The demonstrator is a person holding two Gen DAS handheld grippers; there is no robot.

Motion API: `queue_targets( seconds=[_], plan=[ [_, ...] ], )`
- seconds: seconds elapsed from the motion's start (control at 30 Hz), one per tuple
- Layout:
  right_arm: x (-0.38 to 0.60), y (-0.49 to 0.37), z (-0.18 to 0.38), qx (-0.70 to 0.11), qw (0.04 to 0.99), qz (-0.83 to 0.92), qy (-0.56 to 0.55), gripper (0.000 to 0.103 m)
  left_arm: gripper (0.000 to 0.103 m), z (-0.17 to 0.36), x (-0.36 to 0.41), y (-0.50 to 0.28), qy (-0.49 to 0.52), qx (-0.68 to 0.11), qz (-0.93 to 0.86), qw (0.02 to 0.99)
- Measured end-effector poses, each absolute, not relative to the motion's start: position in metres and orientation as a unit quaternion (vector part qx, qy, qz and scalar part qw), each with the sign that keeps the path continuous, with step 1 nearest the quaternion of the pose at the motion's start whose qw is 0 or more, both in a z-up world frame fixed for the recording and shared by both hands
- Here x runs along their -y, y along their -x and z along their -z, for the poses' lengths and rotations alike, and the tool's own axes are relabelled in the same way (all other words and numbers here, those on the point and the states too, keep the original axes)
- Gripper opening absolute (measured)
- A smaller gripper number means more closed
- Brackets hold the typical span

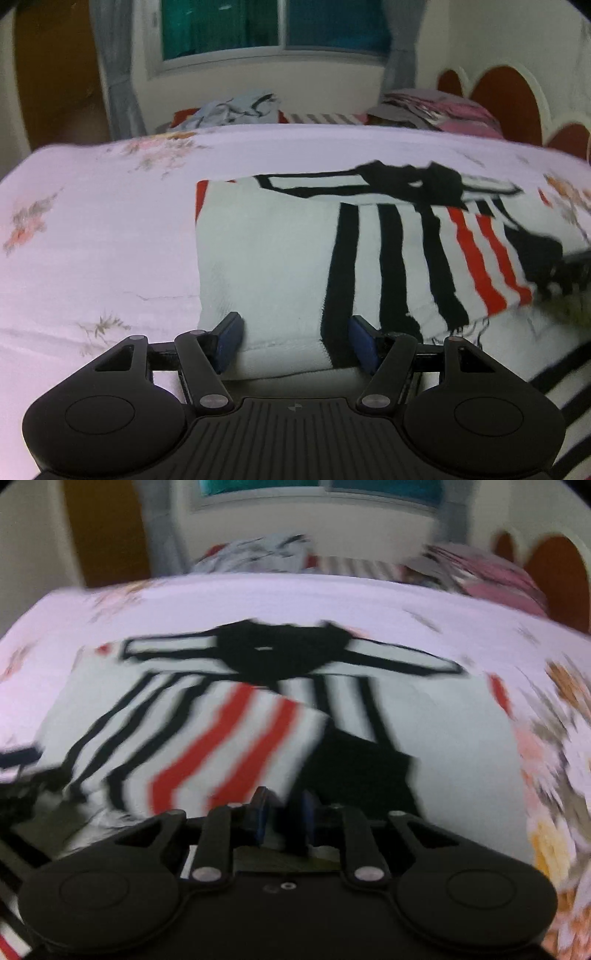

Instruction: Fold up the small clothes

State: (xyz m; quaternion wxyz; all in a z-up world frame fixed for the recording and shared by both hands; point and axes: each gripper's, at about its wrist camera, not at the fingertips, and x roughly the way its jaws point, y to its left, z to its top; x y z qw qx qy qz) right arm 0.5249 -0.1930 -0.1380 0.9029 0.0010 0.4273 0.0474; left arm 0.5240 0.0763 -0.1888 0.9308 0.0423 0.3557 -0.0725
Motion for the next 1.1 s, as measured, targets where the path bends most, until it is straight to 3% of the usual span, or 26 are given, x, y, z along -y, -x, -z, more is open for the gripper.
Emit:
queue_targets(
  seconds=[0.37, 0.47, 0.57, 0.93, 1.1],
  plan=[
    [0.201, -0.523, 0.14, -0.433, 0.9, -0.035, 0.014, 0.014, 0.065, 0.182, -0.079, -0.532, -0.045, -0.372, 0.09, 0.923],
    [0.207, -0.51, 0.126, -0.407, 0.913, -0.023, 0.003, 0.028, 0.065, 0.173, -0.077, -0.522, -0.057, -0.368, 0.085, 0.924],
    [0.215, -0.494, 0.119, -0.393, 0.919, -0.023, -0.018, 0.027, 0.093, 0.167, -0.075, -0.508, -0.068, -0.359, 0.06, 0.929],
    [0.246, -0.429, 0.104, -0.383, 0.921, -0.043, -0.051, 0.027, 0.093, 0.158, -0.071, -0.446, -0.075, -0.353, 0.034, 0.932],
    [0.271, -0.39, 0.097, -0.379, 0.922, -0.048, -0.063, 0.031, 0.093, 0.158, -0.069, -0.408, -0.076, -0.358, 0.02, 0.93]
  ],
)
